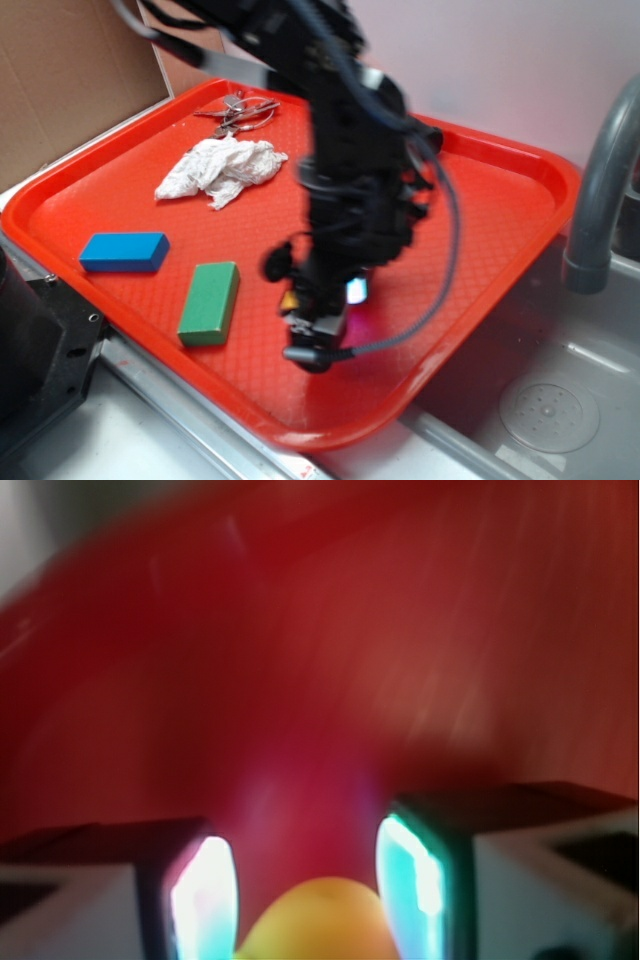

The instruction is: Grab the yellow duck.

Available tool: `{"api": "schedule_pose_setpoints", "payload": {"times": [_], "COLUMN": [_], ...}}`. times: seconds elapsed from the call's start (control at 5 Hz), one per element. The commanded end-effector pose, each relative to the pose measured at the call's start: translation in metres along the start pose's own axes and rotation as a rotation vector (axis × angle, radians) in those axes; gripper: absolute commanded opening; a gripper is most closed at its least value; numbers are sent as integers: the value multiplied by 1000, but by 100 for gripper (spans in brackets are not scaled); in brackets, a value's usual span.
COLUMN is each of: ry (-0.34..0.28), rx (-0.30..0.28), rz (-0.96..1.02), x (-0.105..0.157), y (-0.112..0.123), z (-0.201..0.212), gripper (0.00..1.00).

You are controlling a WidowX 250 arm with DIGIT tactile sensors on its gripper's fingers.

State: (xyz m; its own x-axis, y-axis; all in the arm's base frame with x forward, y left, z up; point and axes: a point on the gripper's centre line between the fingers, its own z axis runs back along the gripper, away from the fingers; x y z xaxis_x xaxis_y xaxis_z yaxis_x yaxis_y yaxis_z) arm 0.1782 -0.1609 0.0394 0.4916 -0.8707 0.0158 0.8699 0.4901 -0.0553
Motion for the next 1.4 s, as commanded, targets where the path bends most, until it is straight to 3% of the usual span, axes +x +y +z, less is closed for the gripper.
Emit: {"api": "schedule_pose_setpoints", "payload": {"times": [0.0, 0.2, 0.4, 0.8, 1.0, 1.2], "ry": [-60, -42, -89, -85, -45, -32], "rx": [76, 55, 39, -40, -72, -73], "rz": [101, 159, 154, 92, 90, 85], "x": [-12, -18, -12, 5, 6, 4], "y": [-8, -13, -14, -13, -10, -12], "z": [46, 46, 30, -3, -12, -8], "gripper": [100, 100, 100, 100, 0, 0]}}
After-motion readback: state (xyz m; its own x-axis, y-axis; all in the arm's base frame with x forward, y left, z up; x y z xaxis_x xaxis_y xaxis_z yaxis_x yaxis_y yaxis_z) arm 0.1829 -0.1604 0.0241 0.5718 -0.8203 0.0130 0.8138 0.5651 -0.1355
